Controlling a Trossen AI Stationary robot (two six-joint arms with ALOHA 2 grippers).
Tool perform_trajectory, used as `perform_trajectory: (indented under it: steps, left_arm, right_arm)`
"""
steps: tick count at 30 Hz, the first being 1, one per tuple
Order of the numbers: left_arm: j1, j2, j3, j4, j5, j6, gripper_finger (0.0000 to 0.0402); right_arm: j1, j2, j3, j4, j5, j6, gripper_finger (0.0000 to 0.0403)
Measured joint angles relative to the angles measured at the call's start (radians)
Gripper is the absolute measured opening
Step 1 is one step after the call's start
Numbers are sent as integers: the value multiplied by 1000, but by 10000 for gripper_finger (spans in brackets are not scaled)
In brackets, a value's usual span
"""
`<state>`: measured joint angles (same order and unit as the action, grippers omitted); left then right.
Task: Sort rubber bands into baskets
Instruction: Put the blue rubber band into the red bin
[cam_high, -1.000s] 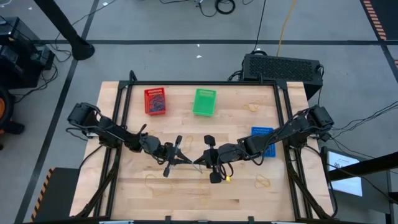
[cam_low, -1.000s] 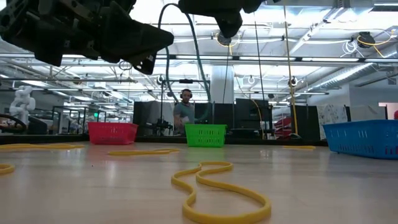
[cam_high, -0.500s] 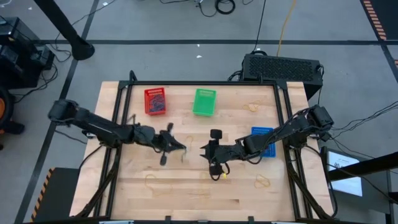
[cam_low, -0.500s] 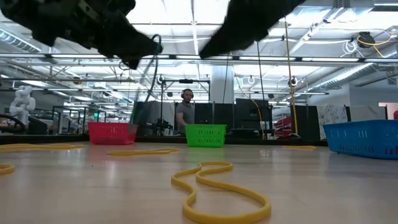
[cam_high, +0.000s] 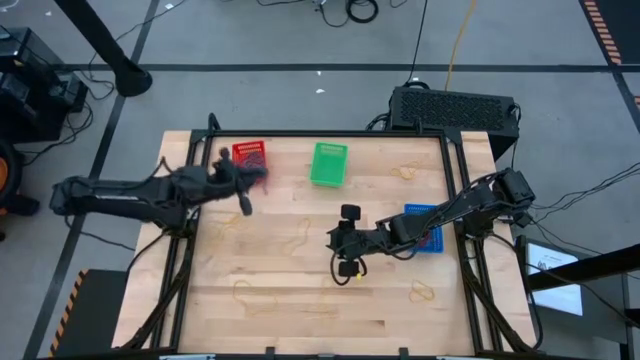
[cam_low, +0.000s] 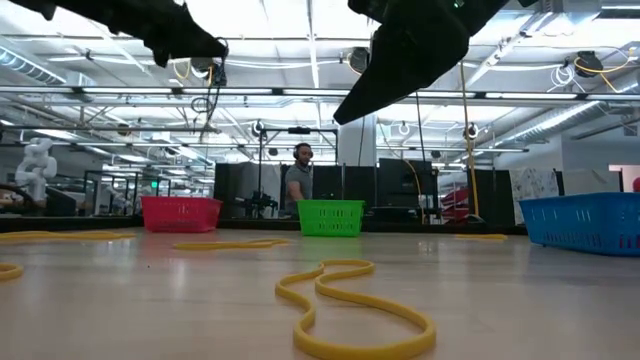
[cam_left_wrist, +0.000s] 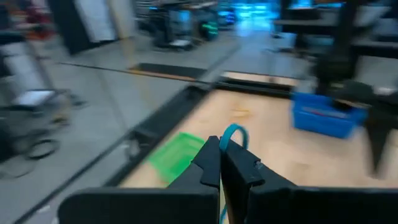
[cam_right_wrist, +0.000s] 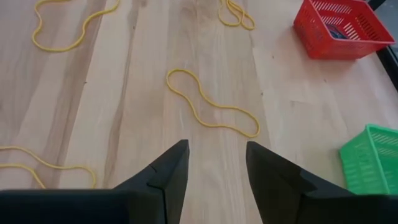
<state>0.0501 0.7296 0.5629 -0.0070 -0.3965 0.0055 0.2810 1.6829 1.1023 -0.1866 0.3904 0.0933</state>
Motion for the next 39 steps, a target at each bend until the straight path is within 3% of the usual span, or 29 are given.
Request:
perform_trajectory:
  steps: [11, 20, 30, 39]
  left_arm:
    - [260, 4, 2, -245, -132, -26, 1]
    - [433, 114, 2, -275, -59, -48, 3]
    - [487, 277, 2, -275, -49, -146, 14]
    - [487, 340, 1, -323, -39, -157, 92]
  right_arm:
    - [-3, 0, 0, 2, 0, 0, 153]
    - [-3, 0, 0, 2, 0, 0, 153]
    - [-3, 0, 0, 1, 0, 0, 153]
    - [-3, 0, -1, 1, 0, 0, 153]
